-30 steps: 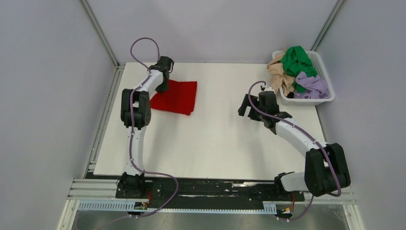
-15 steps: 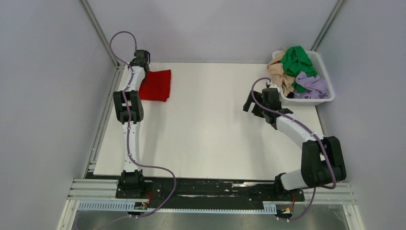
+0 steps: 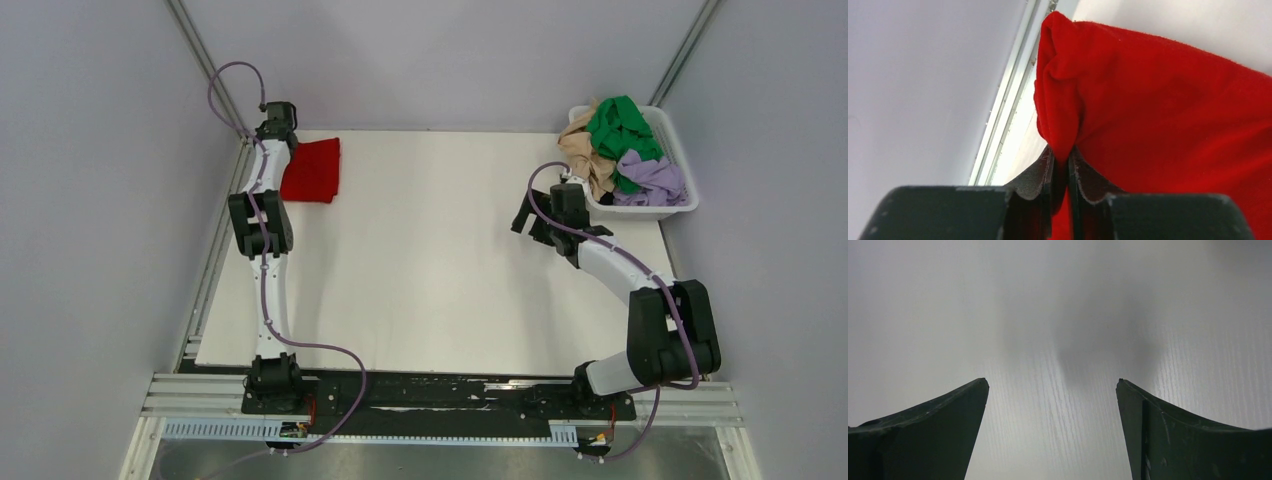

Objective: Fold and stack the t-shirts
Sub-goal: Put the neatly folded tshirt into the corner of the board with the left arm, then reset both arms

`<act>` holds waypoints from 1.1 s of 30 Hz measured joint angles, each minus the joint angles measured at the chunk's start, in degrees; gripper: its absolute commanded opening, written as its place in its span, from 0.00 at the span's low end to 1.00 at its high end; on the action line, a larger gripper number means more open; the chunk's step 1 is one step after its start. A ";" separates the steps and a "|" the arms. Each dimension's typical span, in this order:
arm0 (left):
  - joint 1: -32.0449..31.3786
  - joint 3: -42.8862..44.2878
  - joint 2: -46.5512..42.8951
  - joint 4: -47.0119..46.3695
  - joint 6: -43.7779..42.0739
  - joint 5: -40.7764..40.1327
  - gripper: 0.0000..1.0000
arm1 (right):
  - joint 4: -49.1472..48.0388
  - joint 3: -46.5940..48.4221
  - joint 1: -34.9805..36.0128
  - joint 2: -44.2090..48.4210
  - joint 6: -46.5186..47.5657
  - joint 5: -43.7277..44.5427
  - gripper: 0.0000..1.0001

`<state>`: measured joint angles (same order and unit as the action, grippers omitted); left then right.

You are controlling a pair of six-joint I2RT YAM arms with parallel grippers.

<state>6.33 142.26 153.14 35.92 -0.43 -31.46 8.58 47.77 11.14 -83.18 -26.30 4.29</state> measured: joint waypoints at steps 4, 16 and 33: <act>0.13 0.00 0.28 -1.97 -1.46 -1.64 0.90 | -0.13 0.00 -0.22 0.00 -0.02 -0.02 1.00; -0.90 -7.08 -8.66 -2.71 0.68 0.79 1.00 | -0.28 -0.13 -0.37 1.14 -1.11 -0.92 1.00; -14.12 -87.69 -78.44 -24.61 21.03 33.75 1.00 | -0.61 -13.70 -0.44 19.50 -4.55 -2.91 1.00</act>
<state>-7.79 54.57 74.70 11.31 20.60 2.28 7.97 34.06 10.70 -63.68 -30.85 1.39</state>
